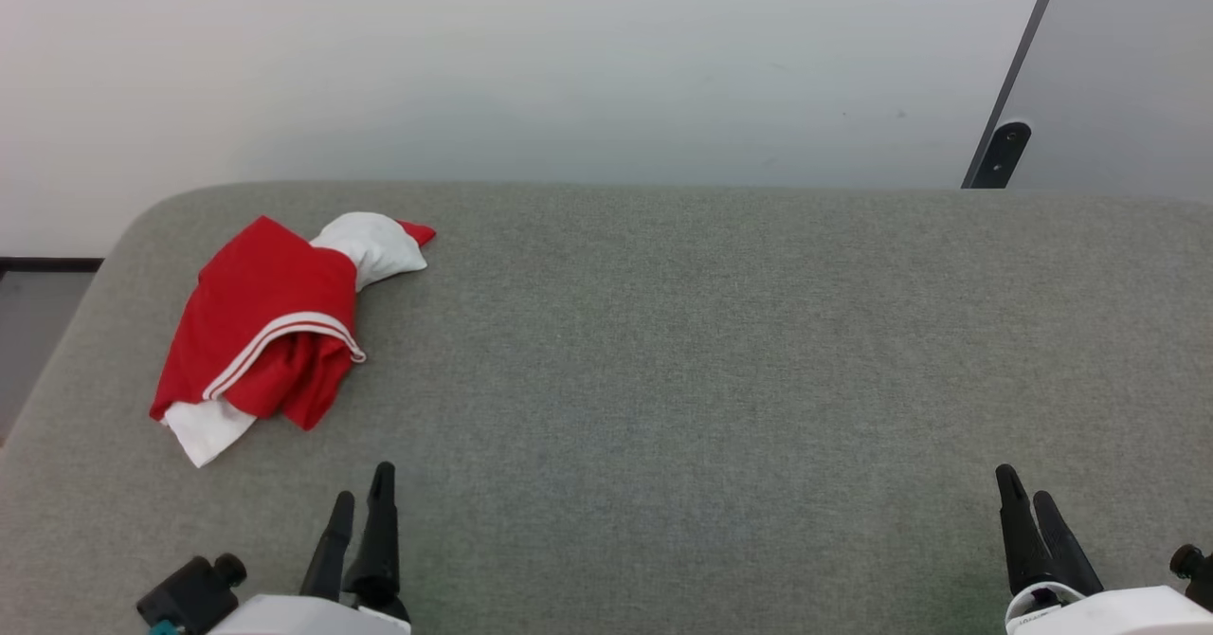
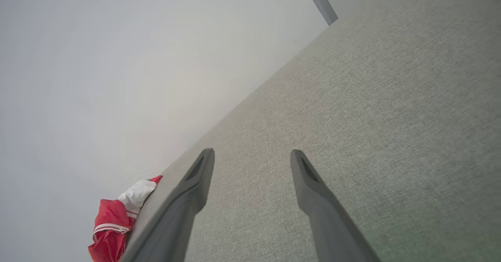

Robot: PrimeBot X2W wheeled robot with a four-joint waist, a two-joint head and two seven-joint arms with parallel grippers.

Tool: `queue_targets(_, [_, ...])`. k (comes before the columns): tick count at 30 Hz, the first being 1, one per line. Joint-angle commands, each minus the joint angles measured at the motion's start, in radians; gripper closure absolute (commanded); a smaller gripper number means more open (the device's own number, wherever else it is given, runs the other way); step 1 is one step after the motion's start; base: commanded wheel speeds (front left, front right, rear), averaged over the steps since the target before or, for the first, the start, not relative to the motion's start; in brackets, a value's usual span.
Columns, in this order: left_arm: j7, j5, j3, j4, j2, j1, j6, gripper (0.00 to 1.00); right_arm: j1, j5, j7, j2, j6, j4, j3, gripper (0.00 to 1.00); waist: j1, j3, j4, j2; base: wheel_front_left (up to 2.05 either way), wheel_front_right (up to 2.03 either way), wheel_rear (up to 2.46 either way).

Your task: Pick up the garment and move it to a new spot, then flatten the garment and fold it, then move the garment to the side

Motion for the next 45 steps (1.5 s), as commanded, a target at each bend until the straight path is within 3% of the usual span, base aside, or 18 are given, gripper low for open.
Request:
queue_targets(1, [-0.011, 0.041, -0.005, -0.02, 0.005, -0.001, 0.005, 0.0, 0.006, -0.036, -0.01, -0.001, 0.0, -0.017, -0.002, 0.0, 0.0, 0.0, 0.0, 0.0, 0.0, 0.0, 0.0])
queue_targets(22, [-0.073, 0.325, -0.049, -0.059, 0.007, 0.038, 0.019, 0.0, 0.038, -0.295, -0.071, 0.006, 0.0, -0.046, 0.006, 0.0, 0.0, 0.001, 0.001, 0.0, 0.0, 0.0, 0.0])
queue_targets(45, [-0.126, 0.538, -0.072, -0.083, 0.008, 0.076, 0.026, 0.0, 0.072, -0.499, -0.121, 0.012, 0.001, -0.072, 0.005, 0.0, 0.0, -0.002, 0.001, 0.0, 0.0, 0.0, 0.0])
